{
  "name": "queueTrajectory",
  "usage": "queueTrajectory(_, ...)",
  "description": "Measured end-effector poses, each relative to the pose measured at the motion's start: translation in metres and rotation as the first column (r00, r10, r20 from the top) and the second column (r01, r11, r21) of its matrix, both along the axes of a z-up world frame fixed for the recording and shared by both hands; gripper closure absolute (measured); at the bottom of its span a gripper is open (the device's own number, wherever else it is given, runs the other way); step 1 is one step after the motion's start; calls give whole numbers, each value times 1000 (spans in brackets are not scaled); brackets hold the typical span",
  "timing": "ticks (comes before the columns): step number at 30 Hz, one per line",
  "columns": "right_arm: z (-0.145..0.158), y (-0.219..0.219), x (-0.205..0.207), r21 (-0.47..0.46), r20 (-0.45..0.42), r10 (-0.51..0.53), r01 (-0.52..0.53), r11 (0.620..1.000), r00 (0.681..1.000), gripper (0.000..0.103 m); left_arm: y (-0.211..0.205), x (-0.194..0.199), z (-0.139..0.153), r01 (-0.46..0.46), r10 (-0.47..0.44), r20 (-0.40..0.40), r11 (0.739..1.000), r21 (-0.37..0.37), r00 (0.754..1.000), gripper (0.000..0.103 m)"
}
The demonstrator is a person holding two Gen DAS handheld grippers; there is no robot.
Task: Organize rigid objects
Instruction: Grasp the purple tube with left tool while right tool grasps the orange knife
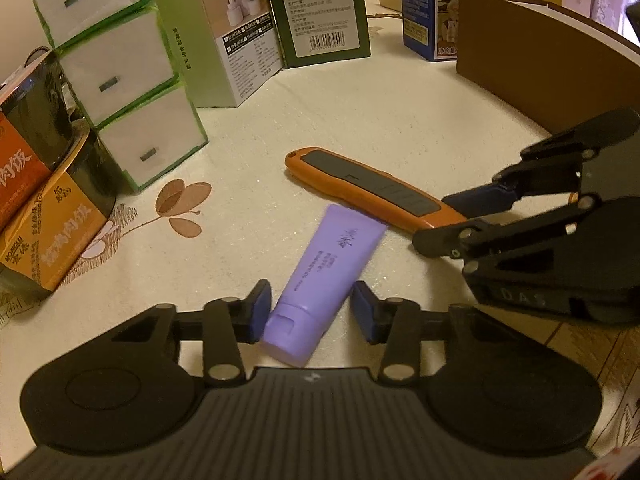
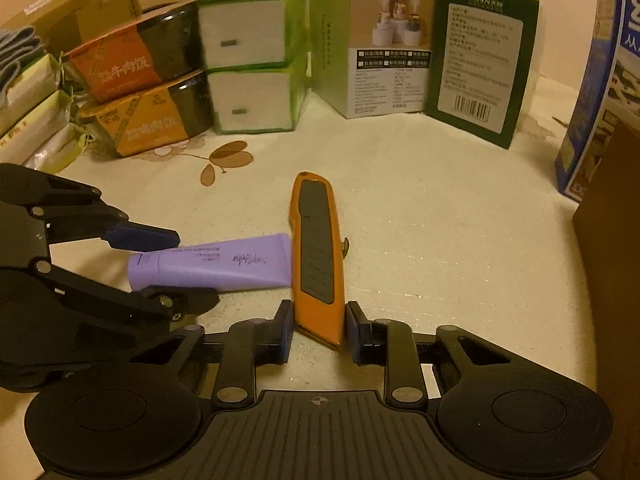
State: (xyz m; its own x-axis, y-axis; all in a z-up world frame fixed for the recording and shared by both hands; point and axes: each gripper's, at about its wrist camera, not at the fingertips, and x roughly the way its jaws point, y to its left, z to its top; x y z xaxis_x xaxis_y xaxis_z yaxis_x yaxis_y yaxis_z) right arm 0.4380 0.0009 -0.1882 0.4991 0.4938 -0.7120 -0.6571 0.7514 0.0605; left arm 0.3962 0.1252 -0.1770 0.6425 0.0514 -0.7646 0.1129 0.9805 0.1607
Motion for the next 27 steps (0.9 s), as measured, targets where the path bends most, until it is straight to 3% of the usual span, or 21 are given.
queueTrajectory(2, 0, -5, -5, -1, -1, -18, 18, 1000, 1000, 79, -2, -2, 0, -9, 8, -7, 1000, -12, 1000, 76)
queueTrajectory(13, 4, -66, -75, -12, -42, -153, 153, 988, 987, 79, -19, -41, 7, -114, 109, -51, 988, -106, 993, 77)
queueTrajectory(23, 13, -110, -141, -42, -116, -154, 150, 988, 981, 79, -49, -128, 14, -157, 143, -108, 977, -143, 984, 77)
queueTrajectory(27, 14, -117, -151, -37, -145, -153, 149, 988, 977, 78, -50, -140, 13, -183, 162, -140, 970, -160, 977, 77)
